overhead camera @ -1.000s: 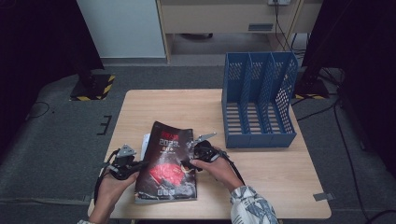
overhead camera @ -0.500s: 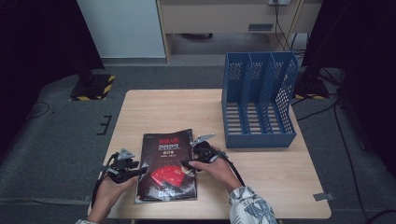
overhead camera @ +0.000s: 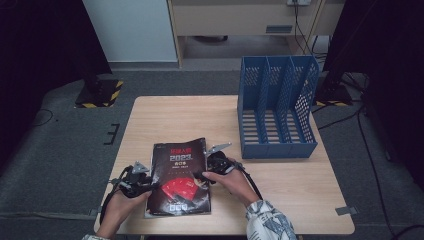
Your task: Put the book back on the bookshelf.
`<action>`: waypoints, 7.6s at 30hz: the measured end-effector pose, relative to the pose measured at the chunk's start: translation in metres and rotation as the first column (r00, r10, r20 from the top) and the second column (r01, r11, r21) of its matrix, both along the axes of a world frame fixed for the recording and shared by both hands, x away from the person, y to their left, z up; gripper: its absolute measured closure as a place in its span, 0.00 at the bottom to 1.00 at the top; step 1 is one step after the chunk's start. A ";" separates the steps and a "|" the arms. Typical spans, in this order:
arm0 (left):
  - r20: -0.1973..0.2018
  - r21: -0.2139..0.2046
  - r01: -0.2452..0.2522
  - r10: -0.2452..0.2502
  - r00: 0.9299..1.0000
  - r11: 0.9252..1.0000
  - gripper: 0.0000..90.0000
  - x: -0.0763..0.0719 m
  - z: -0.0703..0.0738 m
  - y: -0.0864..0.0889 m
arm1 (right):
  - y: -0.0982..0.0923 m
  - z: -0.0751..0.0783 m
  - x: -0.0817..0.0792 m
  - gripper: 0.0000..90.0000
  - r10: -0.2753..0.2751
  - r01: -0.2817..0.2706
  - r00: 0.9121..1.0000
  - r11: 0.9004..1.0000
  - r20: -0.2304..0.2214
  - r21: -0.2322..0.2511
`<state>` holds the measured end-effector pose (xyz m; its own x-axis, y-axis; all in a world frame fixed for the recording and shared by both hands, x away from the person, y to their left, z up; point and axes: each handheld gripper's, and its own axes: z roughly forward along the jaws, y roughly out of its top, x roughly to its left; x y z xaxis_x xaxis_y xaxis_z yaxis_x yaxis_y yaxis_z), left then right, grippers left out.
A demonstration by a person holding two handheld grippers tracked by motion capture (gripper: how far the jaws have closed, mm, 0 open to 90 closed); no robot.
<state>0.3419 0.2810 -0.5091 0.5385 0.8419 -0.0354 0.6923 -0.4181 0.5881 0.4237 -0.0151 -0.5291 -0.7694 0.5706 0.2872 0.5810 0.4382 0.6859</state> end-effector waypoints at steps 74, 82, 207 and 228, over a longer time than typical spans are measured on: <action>0.007 -0.052 0.086 -0.086 0.996 0.995 0.56 0.004 -0.003 -0.023 | 0.007 0.007 -0.013 0.32 0.069 -0.070 0.995 0.998 -0.074 -0.009; 0.003 -0.064 0.078 -0.078 0.997 0.995 0.56 0.005 -0.003 -0.026 | 0.014 0.008 -0.016 0.45 0.059 -0.060 0.998 0.998 -0.034 -0.025; 0.118 -0.439 0.105 -0.058 0.991 0.892 0.96 0.059 0.003 -0.020 | -0.010 0.087 -0.006 0.96 0.016 -0.015 0.952 1.000 0.305 -0.007; 0.222 -0.344 0.117 -0.041 0.974 0.932 0.97 0.053 0.031 -0.017 | -0.010 0.094 0.000 0.90 0.064 -0.053 0.943 0.998 0.327 -0.042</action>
